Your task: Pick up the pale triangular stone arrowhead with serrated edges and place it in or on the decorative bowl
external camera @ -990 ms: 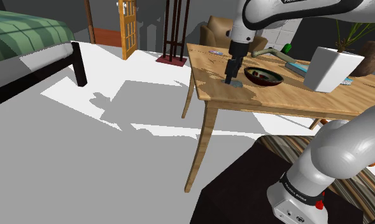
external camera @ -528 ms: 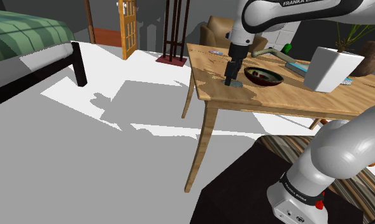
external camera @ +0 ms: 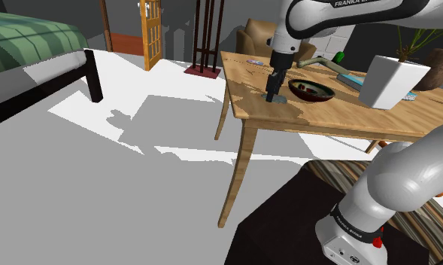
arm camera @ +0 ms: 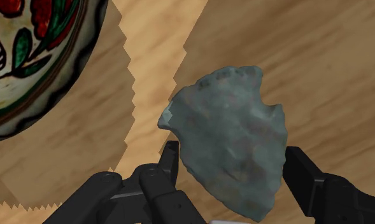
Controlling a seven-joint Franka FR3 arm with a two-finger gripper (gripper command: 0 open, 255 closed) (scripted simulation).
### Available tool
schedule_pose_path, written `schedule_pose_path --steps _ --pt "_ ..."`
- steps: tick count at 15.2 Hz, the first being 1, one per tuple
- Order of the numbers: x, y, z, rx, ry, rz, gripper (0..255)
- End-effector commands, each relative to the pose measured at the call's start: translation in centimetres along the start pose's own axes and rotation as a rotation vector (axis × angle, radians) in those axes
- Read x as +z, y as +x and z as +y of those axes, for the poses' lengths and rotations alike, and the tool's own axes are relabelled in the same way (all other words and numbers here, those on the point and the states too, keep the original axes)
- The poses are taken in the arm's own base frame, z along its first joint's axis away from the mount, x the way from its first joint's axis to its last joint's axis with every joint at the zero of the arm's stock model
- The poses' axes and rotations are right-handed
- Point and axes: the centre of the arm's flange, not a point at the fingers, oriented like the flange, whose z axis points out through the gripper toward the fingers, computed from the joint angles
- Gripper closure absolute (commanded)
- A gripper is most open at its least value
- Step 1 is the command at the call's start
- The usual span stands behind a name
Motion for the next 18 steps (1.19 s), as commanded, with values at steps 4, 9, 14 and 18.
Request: schedule_pose_path --steps 4,9,14,18 --pt "-0.4 0.0 0.0 0.0 0.0 -0.002 255" --pt "-3.1 -0.2 0.1 0.0 0.0 -0.002 255" --pt "-5.7 -0.3 0.2 0.0 0.0 -0.002 255" --pt "-7.8 -0.4 0.3 0.0 0.0 -0.002 255"
